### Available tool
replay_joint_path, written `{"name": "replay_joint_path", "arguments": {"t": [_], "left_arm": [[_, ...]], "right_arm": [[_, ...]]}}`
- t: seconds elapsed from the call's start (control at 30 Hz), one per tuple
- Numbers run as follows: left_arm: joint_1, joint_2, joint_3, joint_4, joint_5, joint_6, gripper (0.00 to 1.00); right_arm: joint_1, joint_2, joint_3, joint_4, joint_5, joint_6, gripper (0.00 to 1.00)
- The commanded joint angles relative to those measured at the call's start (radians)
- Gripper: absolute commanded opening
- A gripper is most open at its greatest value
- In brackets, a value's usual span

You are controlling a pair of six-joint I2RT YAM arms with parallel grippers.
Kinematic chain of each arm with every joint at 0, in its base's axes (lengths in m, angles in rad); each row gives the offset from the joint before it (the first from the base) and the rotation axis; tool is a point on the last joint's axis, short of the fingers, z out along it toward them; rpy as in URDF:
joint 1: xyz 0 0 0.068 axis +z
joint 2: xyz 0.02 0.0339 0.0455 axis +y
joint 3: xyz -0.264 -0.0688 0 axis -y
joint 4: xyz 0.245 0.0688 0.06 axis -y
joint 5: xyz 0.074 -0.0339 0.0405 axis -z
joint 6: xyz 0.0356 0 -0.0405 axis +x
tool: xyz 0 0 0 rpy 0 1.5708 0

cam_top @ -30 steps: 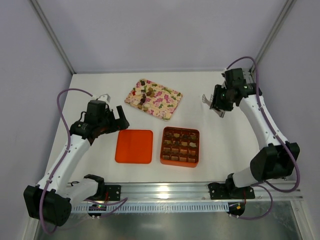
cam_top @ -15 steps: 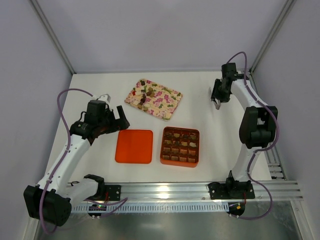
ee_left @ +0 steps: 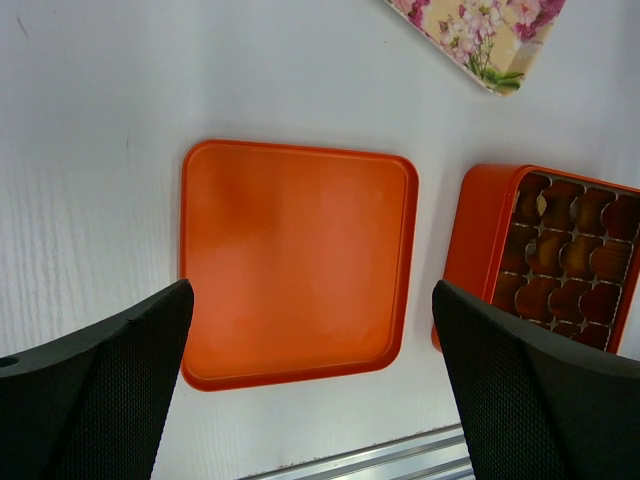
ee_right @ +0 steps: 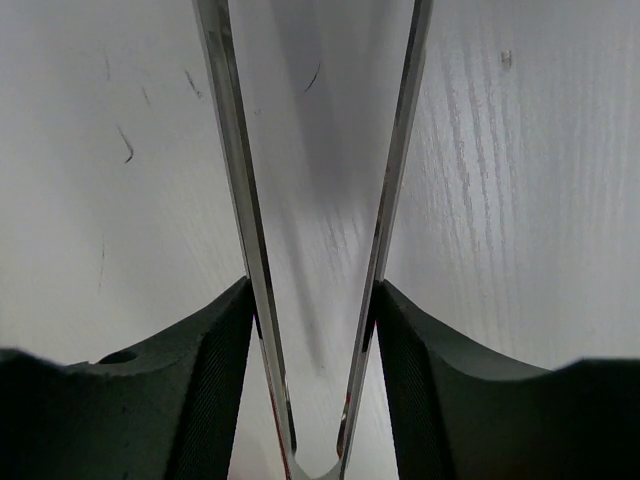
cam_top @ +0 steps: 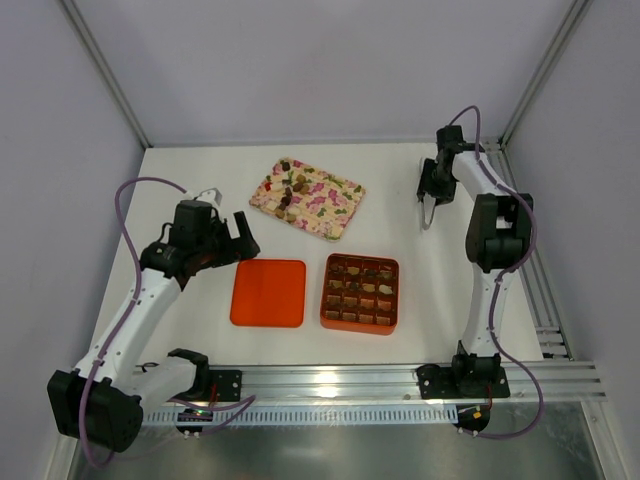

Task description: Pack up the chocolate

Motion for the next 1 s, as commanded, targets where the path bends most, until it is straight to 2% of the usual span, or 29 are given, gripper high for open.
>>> {"name": "replay_joint_path", "arguments": {"t": [0.0, 0.2, 0.5, 0.67, 0.77, 0.9, 0.97], "left_arm": [[0.006, 0.009, 0.019, 0.019, 0.001, 0.003, 1.0], [0.006, 0.02, 0.014, 0.015, -0.01, 0.003, 1.0], [0.006, 0.047, 0.011, 0.004, -0.038, -0.003, 1.0], [0.005, 0.072, 0.01, -0.002, -0.076, -0.006, 1.0], [0.006, 0.101, 0.011, -0.022, -0.149, -0.003, 1.0], [0.005, 0.185, 0.025, -0.086, -0.235, 0.012, 1.0], [0.006, 0.262, 0.04, -0.108, -0.266, 0.02, 0.98]], "right_arm": [[0.001, 0.018, 0.052, -0.034, 0.016, -0.013, 0.54], [0.001, 0.052, 0.053, -0.045, 0.002, -0.005, 0.61], [0.002, 0.043, 0.017, -0.054, -0.004, 0.009, 0.89], [0.002, -0.016, -0.028, -0.031, 0.027, 0.026, 0.93], [0.002, -0.112, -0.095, 0.0, 0.042, 0.067, 0.93], [0.01, -0.319, -0.255, 0.104, -0.016, 0.121, 0.93], [0.055, -0.43, -0.322, 0.148, -0.084, 0.136, 0.93]]}}
